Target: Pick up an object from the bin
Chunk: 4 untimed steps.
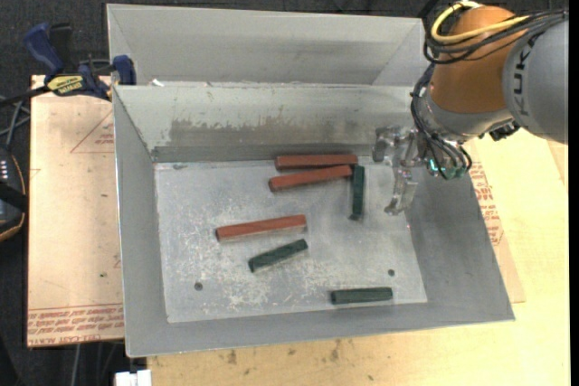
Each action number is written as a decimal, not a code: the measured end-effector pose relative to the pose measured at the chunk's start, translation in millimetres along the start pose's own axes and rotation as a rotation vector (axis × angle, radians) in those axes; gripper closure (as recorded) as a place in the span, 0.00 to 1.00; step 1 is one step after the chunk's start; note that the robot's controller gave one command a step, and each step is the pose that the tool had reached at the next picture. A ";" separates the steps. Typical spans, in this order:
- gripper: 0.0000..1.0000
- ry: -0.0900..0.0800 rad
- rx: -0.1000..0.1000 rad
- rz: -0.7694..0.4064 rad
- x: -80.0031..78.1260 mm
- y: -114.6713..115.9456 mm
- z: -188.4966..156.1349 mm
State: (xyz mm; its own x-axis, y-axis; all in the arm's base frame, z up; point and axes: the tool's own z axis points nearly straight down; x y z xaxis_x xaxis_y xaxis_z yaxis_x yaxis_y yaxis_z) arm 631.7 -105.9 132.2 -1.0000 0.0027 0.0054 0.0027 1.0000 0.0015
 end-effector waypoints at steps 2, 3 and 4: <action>0.00 -0.015 0.006 -0.071 1.0 18.3 10.9; 0.00 -0.008 0.001 -0.342 4.1 61.4 52.8; 0.00 -0.007 0.001 -0.201 -4.4 95.9 44.8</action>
Offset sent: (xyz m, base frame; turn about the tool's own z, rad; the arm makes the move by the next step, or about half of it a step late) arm -0.0140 0.0773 -0.0622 -0.2590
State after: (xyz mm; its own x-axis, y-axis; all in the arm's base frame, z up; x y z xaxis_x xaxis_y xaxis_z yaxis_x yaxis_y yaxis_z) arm 636.2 -9.9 87.6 -0.9804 -0.1968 -0.0014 -0.1968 0.9804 0.0013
